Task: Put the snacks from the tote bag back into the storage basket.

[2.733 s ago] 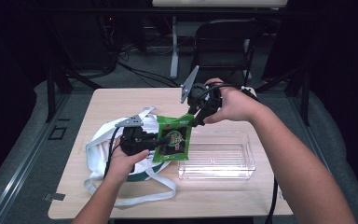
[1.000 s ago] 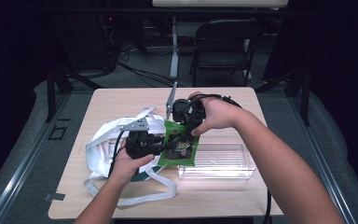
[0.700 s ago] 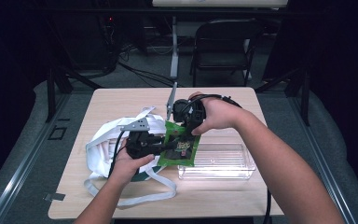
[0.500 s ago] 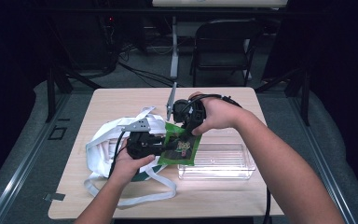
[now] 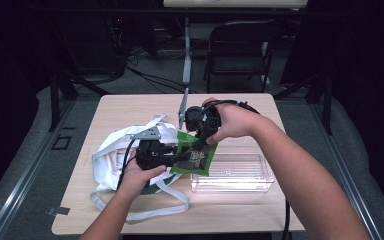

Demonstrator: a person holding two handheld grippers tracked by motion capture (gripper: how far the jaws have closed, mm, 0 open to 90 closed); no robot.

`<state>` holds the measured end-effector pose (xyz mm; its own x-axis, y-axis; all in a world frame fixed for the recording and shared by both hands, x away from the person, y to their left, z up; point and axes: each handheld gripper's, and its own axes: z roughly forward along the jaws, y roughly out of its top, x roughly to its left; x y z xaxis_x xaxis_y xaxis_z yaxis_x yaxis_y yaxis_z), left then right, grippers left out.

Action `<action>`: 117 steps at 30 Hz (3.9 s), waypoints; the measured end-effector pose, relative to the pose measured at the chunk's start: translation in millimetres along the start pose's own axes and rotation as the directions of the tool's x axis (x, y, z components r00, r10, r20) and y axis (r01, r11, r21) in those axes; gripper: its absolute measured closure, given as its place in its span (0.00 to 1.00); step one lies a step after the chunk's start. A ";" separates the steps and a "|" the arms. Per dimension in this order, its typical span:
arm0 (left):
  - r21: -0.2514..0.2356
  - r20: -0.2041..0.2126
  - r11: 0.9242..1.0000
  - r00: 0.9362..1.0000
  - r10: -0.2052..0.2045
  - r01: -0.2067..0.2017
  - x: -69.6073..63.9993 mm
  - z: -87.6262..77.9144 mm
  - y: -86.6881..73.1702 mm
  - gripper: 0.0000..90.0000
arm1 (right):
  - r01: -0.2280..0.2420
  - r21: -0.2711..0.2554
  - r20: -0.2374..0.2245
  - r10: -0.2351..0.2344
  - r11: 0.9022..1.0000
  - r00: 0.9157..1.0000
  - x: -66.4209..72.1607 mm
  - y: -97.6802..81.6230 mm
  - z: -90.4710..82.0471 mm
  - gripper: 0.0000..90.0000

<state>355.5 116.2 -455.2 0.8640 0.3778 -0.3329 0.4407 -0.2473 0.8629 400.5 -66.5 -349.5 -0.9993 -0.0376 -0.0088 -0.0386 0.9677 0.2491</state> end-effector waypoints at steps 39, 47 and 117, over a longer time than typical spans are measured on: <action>-0.031 -0.117 0.998 0.992 -0.054 0.050 18.9 -26.1 0.7 0.60 | -0.079 0.182 0.137 0.054 0.980 0.989 -29.1 -40.3 9.0 0.84; -0.037 -0.127 0.998 0.990 -0.058 0.054 22.0 -30.2 0.5 0.60 | -0.088 0.196 0.157 0.058 0.977 0.986 -33.5 -44.9 15.4 0.84; -0.041 -0.154 0.997 0.985 -0.072 0.067 29.1 -36.6 -2.6 0.61 | -0.035 0.245 0.225 -0.022 0.969 0.974 -64.3 -42.3 89.5 0.83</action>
<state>370.6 160.5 -453.2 0.7819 0.5278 -0.3317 0.4867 -0.1845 0.8538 466.3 -82.6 -446.1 -0.9727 -0.0017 -0.2322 -0.0027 1.0000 0.0043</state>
